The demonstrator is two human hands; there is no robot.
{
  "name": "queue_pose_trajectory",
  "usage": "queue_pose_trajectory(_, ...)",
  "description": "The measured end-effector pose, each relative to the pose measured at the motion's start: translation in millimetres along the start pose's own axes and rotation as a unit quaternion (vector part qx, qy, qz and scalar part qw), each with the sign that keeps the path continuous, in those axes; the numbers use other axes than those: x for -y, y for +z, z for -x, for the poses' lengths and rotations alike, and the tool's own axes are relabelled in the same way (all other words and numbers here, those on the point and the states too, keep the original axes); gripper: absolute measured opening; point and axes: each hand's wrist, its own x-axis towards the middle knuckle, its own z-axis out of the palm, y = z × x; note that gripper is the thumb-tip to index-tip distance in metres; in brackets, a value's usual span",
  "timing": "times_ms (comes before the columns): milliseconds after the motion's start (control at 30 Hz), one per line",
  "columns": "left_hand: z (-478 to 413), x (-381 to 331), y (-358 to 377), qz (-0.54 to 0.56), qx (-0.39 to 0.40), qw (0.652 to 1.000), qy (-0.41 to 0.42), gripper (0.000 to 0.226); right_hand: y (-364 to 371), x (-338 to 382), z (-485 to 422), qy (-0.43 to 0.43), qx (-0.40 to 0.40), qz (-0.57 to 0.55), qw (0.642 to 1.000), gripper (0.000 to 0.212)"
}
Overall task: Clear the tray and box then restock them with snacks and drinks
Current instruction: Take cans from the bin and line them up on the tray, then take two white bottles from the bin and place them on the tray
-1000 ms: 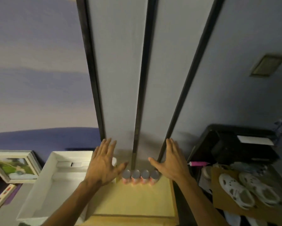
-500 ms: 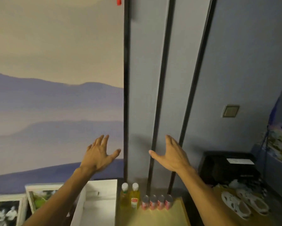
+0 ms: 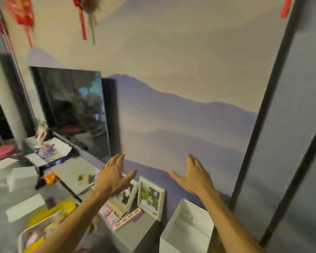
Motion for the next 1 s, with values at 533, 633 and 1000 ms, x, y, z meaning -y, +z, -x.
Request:
queue_pose_trajectory(533, 94.9, 293.8, -135.8, -0.086, -0.068, 0.965, -0.239, 0.095, 166.0, 319.7, -55.0, -0.250, 0.098, -0.027, 0.963, 0.115)
queue_pose_trajectory(633, 88.7, 337.5, -133.8, -0.084, -0.051, 0.962, -0.255, 0.095, 202.1, 355.6, -66.1, -0.261, 0.116, -0.029, 0.958, 0.109)
queue_pose_trajectory(1000, 64.8, 463.7, -17.2, -0.035, 0.059, 0.937, -0.342, 0.101, 387.3, 418.6, -127.9, -0.265, 0.275, 0.022, 0.924, 0.114)
